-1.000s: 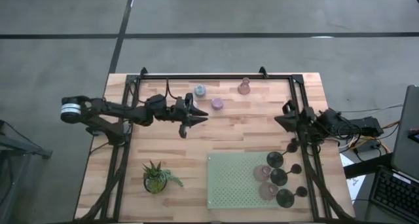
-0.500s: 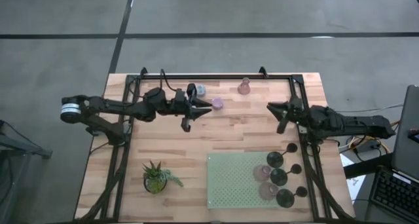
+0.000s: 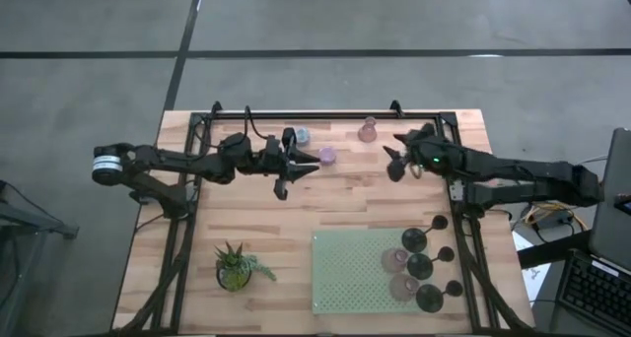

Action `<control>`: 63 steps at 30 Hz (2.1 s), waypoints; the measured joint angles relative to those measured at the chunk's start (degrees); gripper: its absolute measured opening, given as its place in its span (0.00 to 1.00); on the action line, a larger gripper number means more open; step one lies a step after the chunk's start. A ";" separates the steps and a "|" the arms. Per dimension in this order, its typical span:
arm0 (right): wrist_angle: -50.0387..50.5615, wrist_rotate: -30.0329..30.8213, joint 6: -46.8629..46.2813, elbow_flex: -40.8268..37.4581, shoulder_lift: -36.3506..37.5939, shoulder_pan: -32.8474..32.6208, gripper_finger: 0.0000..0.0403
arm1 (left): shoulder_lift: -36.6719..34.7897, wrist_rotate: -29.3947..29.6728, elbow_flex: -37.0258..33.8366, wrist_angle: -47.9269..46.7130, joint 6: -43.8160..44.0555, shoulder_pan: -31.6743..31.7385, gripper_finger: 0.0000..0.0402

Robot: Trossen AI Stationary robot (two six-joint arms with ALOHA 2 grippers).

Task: Pick & Place candle stick holders
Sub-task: Put the left pink glass candle holder on the shelf aligned with the other pink glass candle holder

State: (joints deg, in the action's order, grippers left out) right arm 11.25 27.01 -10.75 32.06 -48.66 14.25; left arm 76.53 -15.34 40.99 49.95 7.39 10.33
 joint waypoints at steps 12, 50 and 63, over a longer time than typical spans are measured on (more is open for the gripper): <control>-4.64 0.01 8.08 7.93 -21.05 3.74 0.57 | 0.00 -0.01 -0.02 -0.92 -0.65 0.00 0.23; -1.15 0.40 8.91 22.03 -46.74 13.96 0.46 | 0.00 -0.04 -0.02 -1.02 -1.01 0.00 0.23; 0.95 0.22 9.01 22.10 -46.53 13.95 0.17 | 0.02 -0.04 -0.02 -0.95 -1.00 0.00 0.23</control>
State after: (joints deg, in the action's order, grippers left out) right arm 12.20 27.23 -1.75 54.15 -95.18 28.21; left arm 76.55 -15.38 40.97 48.99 6.39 10.33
